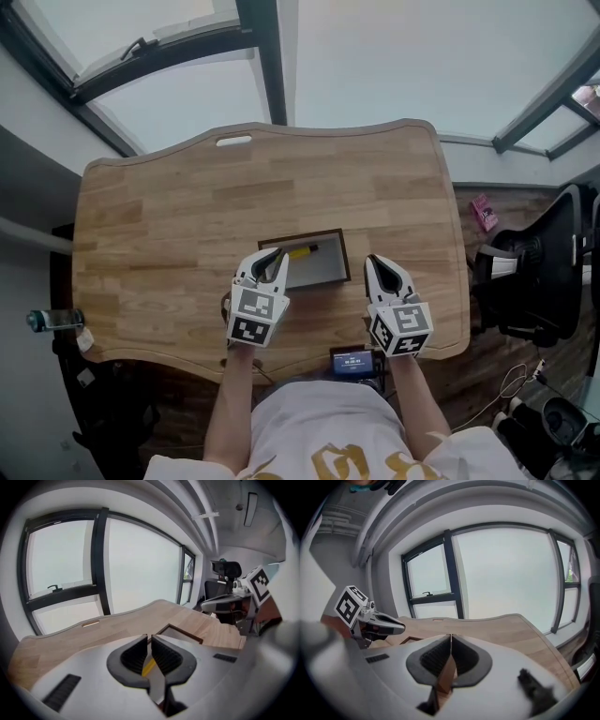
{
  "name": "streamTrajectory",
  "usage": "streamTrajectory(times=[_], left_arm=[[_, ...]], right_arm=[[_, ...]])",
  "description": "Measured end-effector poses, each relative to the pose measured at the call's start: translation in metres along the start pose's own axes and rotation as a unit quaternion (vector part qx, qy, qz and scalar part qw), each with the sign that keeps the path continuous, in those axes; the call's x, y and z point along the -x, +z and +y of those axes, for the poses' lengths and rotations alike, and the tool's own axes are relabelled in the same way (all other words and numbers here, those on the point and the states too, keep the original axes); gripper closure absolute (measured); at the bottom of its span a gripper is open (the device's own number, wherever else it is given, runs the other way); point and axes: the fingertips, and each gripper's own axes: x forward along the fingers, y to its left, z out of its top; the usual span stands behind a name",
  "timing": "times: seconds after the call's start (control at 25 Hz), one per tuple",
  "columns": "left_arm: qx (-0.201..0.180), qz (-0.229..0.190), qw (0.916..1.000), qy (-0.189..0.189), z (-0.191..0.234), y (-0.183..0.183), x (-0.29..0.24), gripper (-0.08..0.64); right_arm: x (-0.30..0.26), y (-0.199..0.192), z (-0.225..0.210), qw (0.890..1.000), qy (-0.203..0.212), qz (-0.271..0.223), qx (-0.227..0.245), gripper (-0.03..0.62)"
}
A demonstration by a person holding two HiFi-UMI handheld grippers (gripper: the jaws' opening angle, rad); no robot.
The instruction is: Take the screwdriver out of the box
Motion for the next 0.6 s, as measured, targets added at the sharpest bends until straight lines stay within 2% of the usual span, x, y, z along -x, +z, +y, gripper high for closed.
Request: streamTrajectory(times=[0.24,0.4,0.6], left_arm=[[-0.03,0.06,0.9971,-0.036,-0.007,-0.011,-0.019,0.545],[-0.05,0.109,0.9907,-0.064,-0.013,-0.024,-0.029,0.545],[-0.08,0.145,0.9831,-0.078,-0.018,-0.031,-0.042,0.545]], right_arm=[[-0.011,-0.004,-0.006,1.0,0.004,0.008,-0.003,0.56],[-0.022,-0.005,-0.007,1.0,0.008,0.015,-0.004,0.56],[-0.035,-0.005,-0.009,1.0,0.011,0.018,-0.007,0.56]])
